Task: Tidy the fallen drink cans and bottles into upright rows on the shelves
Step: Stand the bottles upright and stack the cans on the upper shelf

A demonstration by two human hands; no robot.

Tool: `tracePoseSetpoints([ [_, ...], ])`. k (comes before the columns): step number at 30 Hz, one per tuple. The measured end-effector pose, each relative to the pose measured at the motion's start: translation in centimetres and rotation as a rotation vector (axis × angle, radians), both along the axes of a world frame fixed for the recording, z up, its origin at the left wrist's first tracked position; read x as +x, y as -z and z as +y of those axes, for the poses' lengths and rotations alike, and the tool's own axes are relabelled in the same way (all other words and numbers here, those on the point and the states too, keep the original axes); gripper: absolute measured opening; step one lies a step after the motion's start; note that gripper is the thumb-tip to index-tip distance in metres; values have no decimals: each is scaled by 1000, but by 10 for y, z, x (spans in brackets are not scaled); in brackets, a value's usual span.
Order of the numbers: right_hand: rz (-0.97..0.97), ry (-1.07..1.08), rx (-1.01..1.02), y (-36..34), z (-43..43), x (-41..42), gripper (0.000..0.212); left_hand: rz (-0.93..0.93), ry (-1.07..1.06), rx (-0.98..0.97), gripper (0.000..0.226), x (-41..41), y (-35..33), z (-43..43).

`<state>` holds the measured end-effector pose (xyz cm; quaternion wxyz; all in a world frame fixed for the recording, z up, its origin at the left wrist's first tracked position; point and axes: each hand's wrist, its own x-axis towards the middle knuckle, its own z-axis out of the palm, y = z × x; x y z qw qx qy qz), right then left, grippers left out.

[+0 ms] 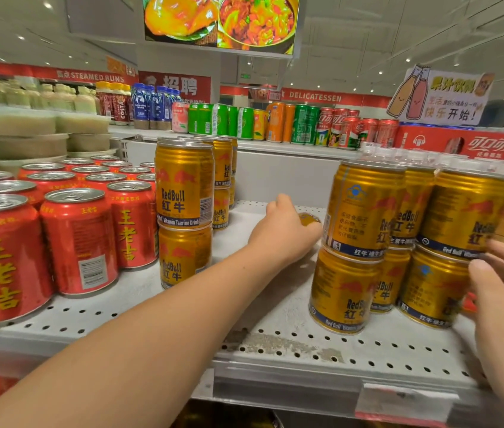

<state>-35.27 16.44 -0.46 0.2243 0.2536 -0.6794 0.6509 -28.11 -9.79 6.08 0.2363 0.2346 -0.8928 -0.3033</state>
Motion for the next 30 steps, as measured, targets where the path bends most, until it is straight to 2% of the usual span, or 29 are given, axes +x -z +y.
tracePoseSetpoints([
  [3, 33, -5, -3, -6, -1, 11, 56, -216, -23, -166, 72, 16, -11, 2],
  [5, 32, -19, -13, -11, -2, 19, 41, -367, -6, -225, 75, 25, -19, 5],
  [7, 15, -59, -16, -14, -1, 25, 38, -411, 9, -193, 70, 34, -23, 10],
  [9, 5, -96, -19, -17, 1, 28, 38, -327, -1, -119, 60, 42, -20, 15],
  [12, 23, -119, -21, -18, 1, 30, 38, -79, -52, 37, 48, 61, -8, 25],
  [16, 49, -116, -55, -14, 0, 22, 40, 167, -36, 168, 56, 89, 2, 33],
  [24, 34, -110, -46, -12, 1, 22, 45, 290, -33, 208, 59, 111, 20, 31],
  [28, 33, -88, -14, -16, -1, 33, 44, 264, 37, 207, 60, 115, 21, 27],
  [30, 34, -56, 10, -17, -3, 37, 39, 212, 96, 222, 70, 116, 22, 24],
])
